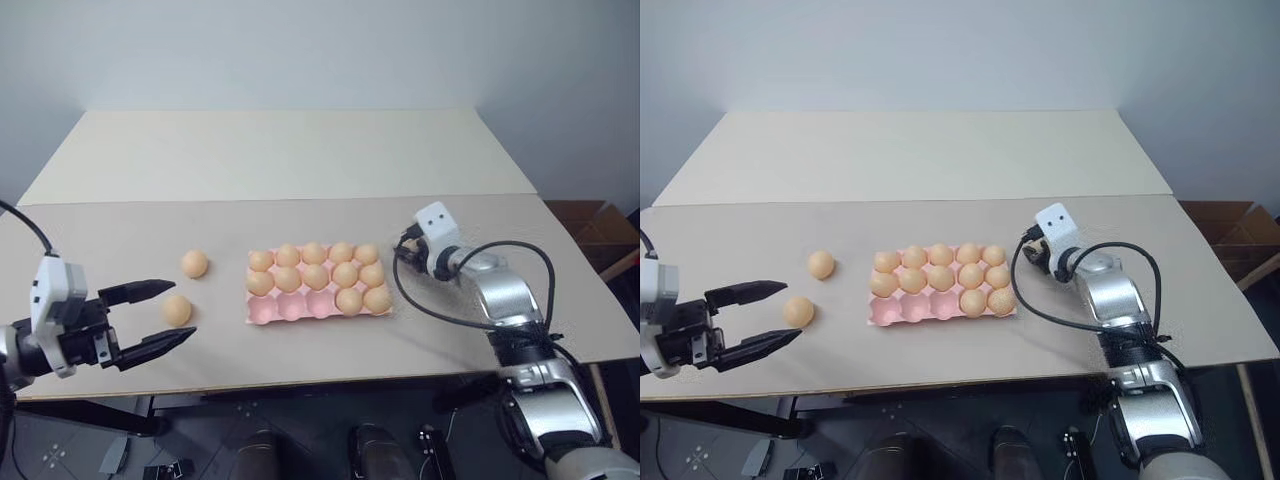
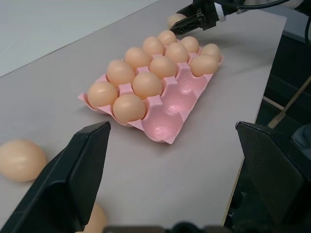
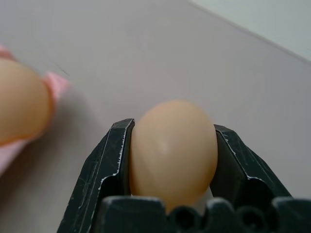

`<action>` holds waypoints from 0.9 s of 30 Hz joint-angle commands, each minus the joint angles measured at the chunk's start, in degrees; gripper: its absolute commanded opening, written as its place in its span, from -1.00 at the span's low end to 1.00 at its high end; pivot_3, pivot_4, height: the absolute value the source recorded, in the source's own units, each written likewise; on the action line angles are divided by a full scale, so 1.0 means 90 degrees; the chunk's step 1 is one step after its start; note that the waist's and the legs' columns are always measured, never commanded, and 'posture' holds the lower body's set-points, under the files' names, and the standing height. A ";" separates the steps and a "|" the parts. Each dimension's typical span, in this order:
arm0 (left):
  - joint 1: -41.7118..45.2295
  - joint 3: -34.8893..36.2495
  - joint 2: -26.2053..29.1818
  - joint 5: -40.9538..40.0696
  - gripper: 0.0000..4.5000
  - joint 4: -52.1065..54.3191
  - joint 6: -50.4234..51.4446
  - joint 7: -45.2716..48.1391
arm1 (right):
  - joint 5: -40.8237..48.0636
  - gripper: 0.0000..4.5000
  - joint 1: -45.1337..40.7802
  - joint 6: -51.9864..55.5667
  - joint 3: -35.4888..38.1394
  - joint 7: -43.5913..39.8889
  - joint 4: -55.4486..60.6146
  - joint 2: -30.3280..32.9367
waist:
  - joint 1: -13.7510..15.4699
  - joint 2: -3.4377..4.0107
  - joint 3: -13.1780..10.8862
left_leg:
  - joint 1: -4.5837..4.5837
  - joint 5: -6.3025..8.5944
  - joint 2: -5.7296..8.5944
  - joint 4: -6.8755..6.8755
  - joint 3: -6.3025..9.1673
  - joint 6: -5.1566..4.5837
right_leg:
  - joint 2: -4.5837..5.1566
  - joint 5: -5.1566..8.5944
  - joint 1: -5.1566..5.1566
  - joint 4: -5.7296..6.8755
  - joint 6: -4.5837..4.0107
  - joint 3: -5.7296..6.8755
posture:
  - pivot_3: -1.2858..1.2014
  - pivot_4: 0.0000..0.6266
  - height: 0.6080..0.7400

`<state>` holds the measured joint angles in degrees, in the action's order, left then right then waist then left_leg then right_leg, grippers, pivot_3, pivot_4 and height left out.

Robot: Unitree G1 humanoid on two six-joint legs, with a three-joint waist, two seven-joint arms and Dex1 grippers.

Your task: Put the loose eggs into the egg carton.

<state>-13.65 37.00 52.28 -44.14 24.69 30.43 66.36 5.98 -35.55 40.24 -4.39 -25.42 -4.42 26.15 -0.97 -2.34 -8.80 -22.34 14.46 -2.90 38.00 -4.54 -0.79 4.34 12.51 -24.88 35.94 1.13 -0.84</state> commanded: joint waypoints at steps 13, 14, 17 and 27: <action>0.0038 0.0125 0.0107 -0.0117 1.00 0.0194 -0.0026 0.0010 | 0.1080 0.02 0.0769 0.1831 -0.1745 -0.0264 0.3876 -0.0638 | 0.0013 -0.0002 0.0004 | 0.0011 -0.0014 0.0000 0.0002 -0.0003 0.0020 | 0.0001 0.0010 0.0002 0.0009 -0.0023 0.0001 | 0.03 -0.52 1.00; 0.0042 0.0119 0.0105 -0.0119 1.00 0.0200 -0.0020 0.0001 | 0.1016 0.18 0.0741 0.1836 -0.1871 -0.0215 0.3799 -0.0681 | 0.0017 -0.0005 0.0005 | 0.0012 -0.0014 0.0001 0.0002 -0.0003 0.0020 | 0.0002 0.0010 0.0003 0.0009 -0.0023 0.0001 | 0.03 -0.52 1.00; 0.0056 0.0114 0.0105 -0.0104 1.00 0.0231 -0.0013 -0.0040 | 0.0931 0.59 0.0657 0.1877 -0.1895 -0.0082 0.3695 -0.0789 | 0.0015 -0.0008 0.0007 | 0.0011 -0.0014 0.0000 0.0002 -0.0002 0.0021 | 0.0000 0.0009 0.0002 0.0010 -0.0021 0.0002 | 0.03 -0.52 1.00; -0.0063 0.0266 0.0062 -0.0136 1.00 0.0245 0.0006 -0.0083 | 0.1794 0.99 0.0659 0.2335 -0.0082 -0.0602 0.4901 0.0024 | 0.0026 -0.0009 0.0007 | 0.0001 -0.0014 -0.0001 0.0001 -0.0001 0.0021 | 0.0000 0.0005 -0.0005 0.0005 -0.0012 0.0005 | 0.03 -0.52 1.00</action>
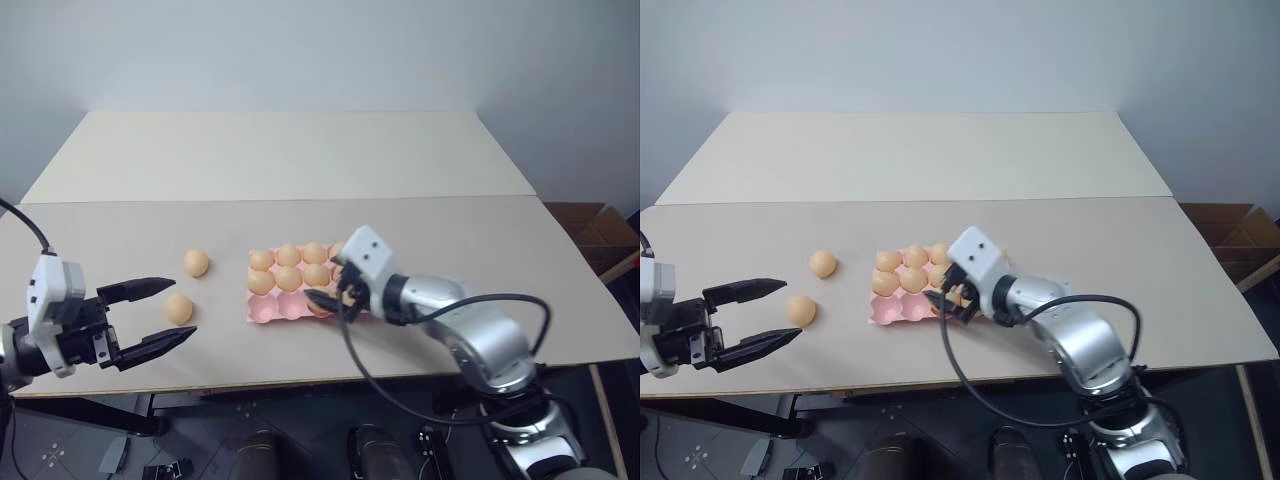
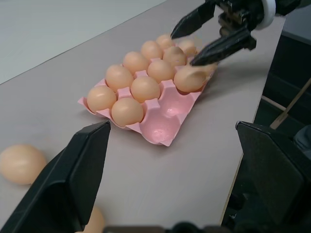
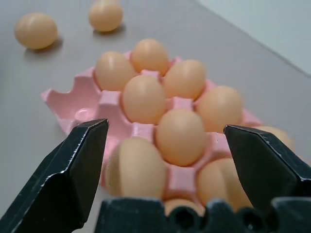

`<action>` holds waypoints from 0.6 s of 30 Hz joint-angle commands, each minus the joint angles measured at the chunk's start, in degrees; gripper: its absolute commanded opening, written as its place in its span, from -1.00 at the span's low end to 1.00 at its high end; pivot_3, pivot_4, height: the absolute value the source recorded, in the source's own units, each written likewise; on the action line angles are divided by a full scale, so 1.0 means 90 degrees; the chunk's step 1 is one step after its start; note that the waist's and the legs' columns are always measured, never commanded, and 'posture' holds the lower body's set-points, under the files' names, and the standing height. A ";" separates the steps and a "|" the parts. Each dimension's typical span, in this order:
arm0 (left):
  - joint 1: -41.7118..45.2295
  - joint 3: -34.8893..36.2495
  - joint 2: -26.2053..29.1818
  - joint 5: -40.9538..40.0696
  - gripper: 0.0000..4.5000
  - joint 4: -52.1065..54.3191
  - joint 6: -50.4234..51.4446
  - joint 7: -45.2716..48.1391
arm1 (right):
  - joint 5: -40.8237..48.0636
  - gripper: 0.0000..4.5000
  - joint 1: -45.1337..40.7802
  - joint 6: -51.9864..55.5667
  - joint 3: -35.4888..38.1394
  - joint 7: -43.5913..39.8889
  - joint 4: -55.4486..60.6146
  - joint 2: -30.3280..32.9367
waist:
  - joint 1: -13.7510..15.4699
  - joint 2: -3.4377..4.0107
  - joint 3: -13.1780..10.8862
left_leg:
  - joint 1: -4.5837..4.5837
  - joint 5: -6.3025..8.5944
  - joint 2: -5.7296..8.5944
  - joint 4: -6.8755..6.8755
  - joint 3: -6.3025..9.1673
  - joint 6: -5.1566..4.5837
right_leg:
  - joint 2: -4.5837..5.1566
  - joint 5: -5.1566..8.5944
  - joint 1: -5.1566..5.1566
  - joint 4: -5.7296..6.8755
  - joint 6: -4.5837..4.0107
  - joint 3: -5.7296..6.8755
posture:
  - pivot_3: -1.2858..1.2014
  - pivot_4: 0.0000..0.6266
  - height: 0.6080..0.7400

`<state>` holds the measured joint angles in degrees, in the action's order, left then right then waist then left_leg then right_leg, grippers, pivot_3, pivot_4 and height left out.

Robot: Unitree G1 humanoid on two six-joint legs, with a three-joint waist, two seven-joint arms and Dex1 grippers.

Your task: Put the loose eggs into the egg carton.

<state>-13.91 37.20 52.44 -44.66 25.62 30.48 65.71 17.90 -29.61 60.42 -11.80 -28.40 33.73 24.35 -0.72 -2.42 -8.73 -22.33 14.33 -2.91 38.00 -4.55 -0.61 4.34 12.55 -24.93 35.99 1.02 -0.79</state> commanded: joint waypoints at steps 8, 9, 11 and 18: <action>-0.0606 0.0846 0.0041 0.0068 1.00 -0.0253 -0.0033 0.0240 | 0.1355 0.99 0.1604 -0.1808 0.2789 -0.2602 0.0165 0.1843 | 0.0010 -0.0003 0.0001 | 0.0006 0.0003 0.0000 -0.0006 0.0002 -0.0003 | -0.0001 0.0011 0.0012 -0.0014 -0.0004 0.0003 | 0.03 -0.52 1.00; -0.0667 0.0906 0.0024 0.0077 1.00 -0.0312 -0.0039 0.0261 | 0.1316 0.99 0.1853 -0.2240 0.2875 -0.2949 -0.0063 0.1999 | 0.0006 -0.0004 0.0002 | 0.0008 0.0003 0.0001 -0.0006 0.0002 -0.0004 | 0.0000 0.0013 0.0016 -0.0016 -0.0005 0.0002 | 0.03 -0.52 1.00; -0.0760 0.0996 -0.0016 0.0033 1.00 -0.0380 0.0023 0.0231 | 0.1130 0.99 0.2178 -0.2828 0.2872 -0.3285 -0.0467 0.2267 | -0.0005 -0.0004 0.0001 | 0.0017 0.0003 0.0002 -0.0006 0.0002 -0.0004 | 0.0000 0.0021 0.0026 -0.0018 -0.0004 0.0001 | 0.03 -0.52 1.00; -0.0963 0.0811 -0.0346 0.0383 1.00 -0.0079 0.0699 -0.1234 | 0.1148 0.99 0.2082 -0.3042 0.2704 -0.3038 -0.0743 0.2276 | -0.0032 -0.0003 0.0000 | 0.0064 0.0002 -0.0006 -0.0006 -0.0001 -0.0004 | -0.0003 0.0047 0.0054 -0.0006 0.0006 -0.0006 | 0.03 -0.52 1.00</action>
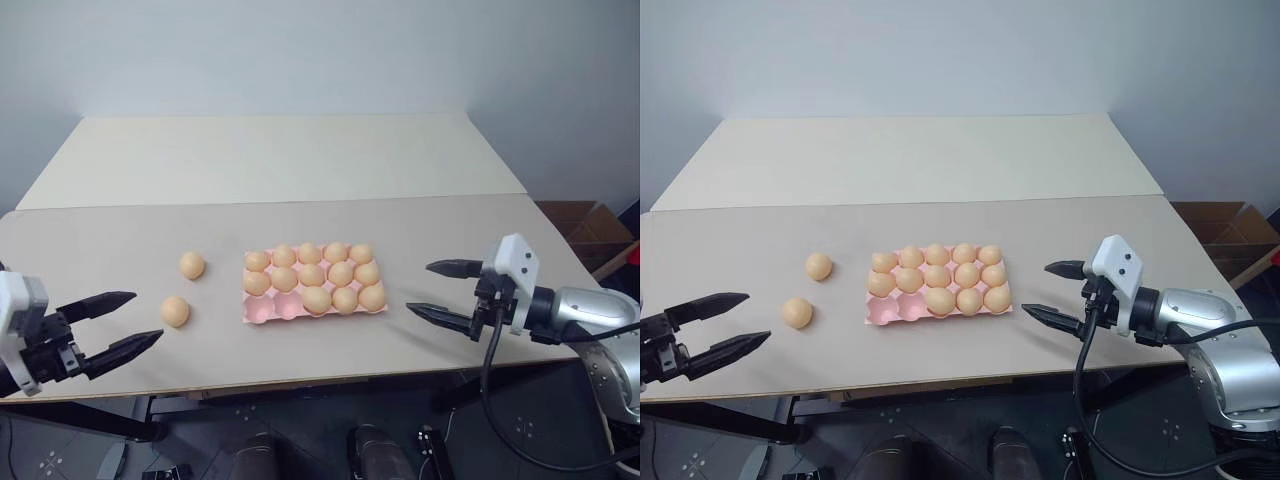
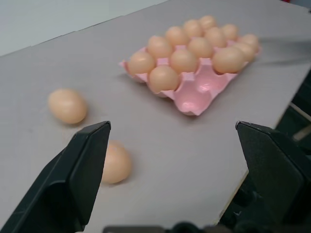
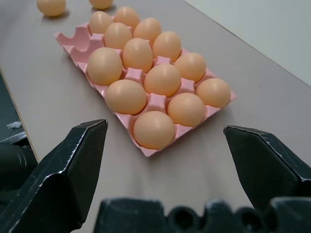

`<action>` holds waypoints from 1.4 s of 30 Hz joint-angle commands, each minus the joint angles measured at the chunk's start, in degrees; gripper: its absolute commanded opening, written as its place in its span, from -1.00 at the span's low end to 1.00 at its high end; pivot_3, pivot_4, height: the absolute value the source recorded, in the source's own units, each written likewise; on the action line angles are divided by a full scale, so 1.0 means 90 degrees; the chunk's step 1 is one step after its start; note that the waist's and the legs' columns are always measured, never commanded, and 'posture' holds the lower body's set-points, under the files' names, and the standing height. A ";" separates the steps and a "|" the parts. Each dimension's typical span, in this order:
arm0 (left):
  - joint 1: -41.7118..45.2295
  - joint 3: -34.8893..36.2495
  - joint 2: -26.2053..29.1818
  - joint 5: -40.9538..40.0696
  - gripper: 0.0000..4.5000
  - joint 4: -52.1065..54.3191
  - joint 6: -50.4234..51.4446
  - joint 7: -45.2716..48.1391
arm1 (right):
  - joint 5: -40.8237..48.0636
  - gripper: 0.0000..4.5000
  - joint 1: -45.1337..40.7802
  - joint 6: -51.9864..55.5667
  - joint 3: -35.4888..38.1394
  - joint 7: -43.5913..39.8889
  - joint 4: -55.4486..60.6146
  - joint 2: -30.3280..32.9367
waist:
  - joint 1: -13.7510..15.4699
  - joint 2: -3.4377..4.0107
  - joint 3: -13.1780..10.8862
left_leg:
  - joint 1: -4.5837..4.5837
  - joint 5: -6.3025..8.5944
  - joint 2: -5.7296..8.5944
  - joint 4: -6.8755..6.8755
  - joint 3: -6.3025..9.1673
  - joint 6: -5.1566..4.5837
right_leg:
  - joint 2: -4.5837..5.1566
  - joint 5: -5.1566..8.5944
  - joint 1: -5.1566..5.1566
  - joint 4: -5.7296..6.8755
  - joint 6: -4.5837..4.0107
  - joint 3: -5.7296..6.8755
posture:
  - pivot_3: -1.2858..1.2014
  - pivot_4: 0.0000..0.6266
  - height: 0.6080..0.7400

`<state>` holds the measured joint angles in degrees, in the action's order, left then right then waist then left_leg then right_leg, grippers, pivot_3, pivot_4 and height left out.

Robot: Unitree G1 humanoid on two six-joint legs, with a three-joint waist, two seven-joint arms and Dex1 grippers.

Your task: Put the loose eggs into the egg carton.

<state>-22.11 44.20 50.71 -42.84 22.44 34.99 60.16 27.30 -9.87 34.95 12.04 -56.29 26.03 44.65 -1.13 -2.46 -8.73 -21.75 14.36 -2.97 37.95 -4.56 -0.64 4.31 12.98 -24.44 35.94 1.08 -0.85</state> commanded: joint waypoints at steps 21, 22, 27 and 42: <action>0.1734 -0.2094 -0.0800 0.1049 1.00 0.0255 0.1902 -0.3584 | 0.0278 0.99 -0.0131 -0.0230 0.0011 0.0538 0.0447 -0.0038 | 0.0137 -0.0005 0.0002 | -0.0016 0.0000 0.0014 0.0001 0.0016 0.0000 | 0.0004 -0.0035 0.0008 -0.0009 -0.0017 0.0003 | 0.03 -0.52 1.00; 0.1999 -0.2164 -0.0842 0.1015 1.00 0.0086 0.2172 -0.3733 | 0.0286 0.99 -0.0131 -0.0227 0.0015 0.0552 0.0475 -0.0044 | 0.0151 -0.0006 0.0002 | -0.0018 -0.0001 0.0014 0.0002 0.0020 0.0000 | 0.0004 -0.0037 0.0008 -0.0008 -0.0014 0.0007 | 0.03 -0.52 1.00; 0.2570 -0.2432 -0.0891 0.1073 0.74 -0.0350 0.2692 -0.3971 | 0.0388 1.00 -0.0114 -0.0157 0.0080 0.0620 0.0605 -0.0049 | 0.0104 -0.0007 0.0003 | -0.0024 0.0002 0.0014 0.0001 0.0023 -0.0002 | 0.0003 -0.0049 0.0007 -0.0015 0.0008 0.0005 | 0.03 -0.52 1.00; 0.2139 -0.2824 -0.0415 0.1072 -0.07 0.0694 0.0392 -0.1708 | 0.0672 1.00 0.0028 -0.0078 0.0093 0.1021 0.0906 -0.0033 | 0.0145 -0.0005 0.0002 | -0.0029 0.0002 0.0014 0.0001 0.0021 -0.0002 | 0.0010 -0.0032 0.0003 -0.0016 -0.0022 0.0008 | 0.03 -0.52 1.00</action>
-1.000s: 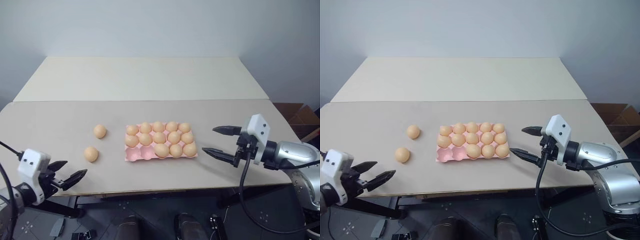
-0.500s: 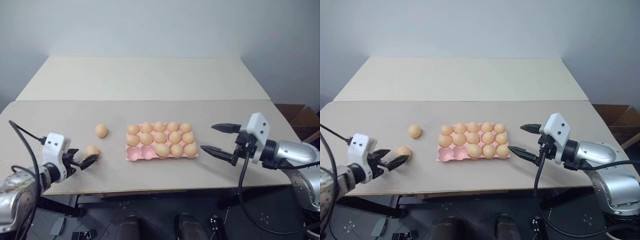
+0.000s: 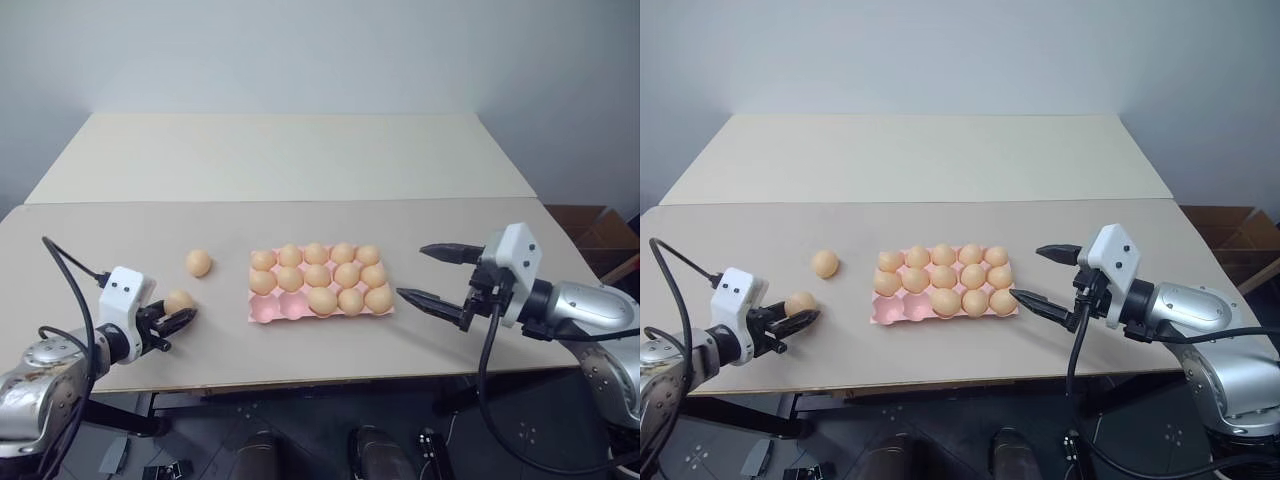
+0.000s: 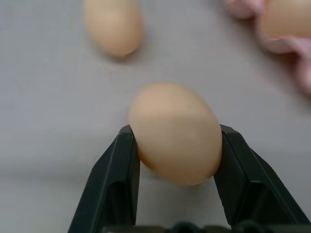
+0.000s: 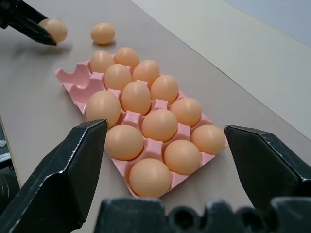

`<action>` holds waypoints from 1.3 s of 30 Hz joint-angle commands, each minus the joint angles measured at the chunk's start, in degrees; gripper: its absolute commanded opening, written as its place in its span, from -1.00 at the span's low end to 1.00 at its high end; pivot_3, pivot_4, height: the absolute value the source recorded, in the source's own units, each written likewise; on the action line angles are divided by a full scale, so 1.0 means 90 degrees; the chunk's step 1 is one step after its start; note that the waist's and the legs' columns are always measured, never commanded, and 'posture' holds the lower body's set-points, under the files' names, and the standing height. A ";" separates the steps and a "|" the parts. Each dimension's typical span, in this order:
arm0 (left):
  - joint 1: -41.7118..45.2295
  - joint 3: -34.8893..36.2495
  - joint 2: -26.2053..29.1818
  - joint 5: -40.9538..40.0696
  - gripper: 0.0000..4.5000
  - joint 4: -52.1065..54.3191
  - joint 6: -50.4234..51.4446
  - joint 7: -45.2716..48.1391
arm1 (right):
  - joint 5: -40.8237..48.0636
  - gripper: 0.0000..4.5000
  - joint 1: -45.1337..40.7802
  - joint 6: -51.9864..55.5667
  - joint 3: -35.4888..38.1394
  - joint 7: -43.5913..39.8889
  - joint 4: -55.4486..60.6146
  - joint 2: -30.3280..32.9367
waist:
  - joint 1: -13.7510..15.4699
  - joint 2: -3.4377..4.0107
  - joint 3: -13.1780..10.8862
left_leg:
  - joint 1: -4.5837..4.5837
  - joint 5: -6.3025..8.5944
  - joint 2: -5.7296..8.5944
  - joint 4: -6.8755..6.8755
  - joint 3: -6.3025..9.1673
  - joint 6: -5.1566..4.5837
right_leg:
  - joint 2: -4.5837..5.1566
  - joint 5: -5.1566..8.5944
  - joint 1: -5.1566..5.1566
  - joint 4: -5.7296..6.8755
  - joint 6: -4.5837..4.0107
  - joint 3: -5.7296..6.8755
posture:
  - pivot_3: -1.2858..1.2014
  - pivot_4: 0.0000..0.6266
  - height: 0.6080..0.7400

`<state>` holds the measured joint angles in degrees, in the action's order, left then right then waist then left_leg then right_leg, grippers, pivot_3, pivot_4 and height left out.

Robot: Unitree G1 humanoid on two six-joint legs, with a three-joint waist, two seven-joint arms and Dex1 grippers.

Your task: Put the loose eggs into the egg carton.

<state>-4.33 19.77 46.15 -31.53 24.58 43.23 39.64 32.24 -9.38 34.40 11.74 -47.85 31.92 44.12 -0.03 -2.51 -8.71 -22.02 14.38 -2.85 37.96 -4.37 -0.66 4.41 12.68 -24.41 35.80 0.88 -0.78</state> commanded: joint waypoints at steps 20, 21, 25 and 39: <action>0.2893 -0.2903 -0.0779 0.0342 0.69 -0.0660 -0.0118 0.1050 | 0.0211 1.00 0.0014 0.0128 -0.0045 0.0722 0.0488 -0.0074 | -0.0002 -0.0001 0.0001 | -0.0009 0.0001 0.0009 0.0016 0.0026 -0.0006 | -0.0012 -0.0022 0.0011 -0.0002 0.0044 0.0002 | 0.03 -0.52 1.00; 0.2855 -0.2829 -0.0687 0.0361 0.81 -0.0539 -0.0099 0.1019 | 0.0215 1.00 0.0015 0.0131 -0.0044 0.0739 0.0497 -0.0078 | -0.0001 -0.0001 0.0001 | -0.0008 0.0000 0.0009 0.0016 0.0026 -0.0006 | -0.0012 -0.0021 0.0011 0.0000 0.0045 0.0002 | 0.03 -0.52 1.00; 0.2529 -0.2120 -0.0342 0.0033 0.98 -0.0053 -0.0062 0.1040 | 0.0252 1.00 0.0024 0.0112 -0.0025 0.0779 0.0518 -0.0082 | -0.0016 -0.0001 0.0001 | -0.0006 0.0000 0.0009 0.0018 0.0028 -0.0006 | -0.0010 -0.0021 0.0012 0.0000 0.0045 0.0001 | 0.03 -0.52 1.00; -0.0932 0.2335 0.0120 -0.0219 0.98 -0.0415 -0.1293 0.1830 | 0.0210 1.00 -0.0175 -0.0298 -0.0199 0.0164 0.0060 -0.0008 | -0.0070 0.0002 0.0000 | 0.0004 0.0000 0.0001 0.0016 0.0034 -0.0005 | -0.0006 0.0003 0.0011 0.0001 0.0006 0.0005 | 0.03 -0.52 1.00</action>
<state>-11.65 36.22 47.57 -33.27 20.37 33.28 55.96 33.97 -10.13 33.61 9.43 -45.55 32.33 43.57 -0.66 -2.49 -8.71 -21.98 14.38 -2.84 38.11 -4.07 -0.70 4.36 12.72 -24.31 35.81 0.92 -0.74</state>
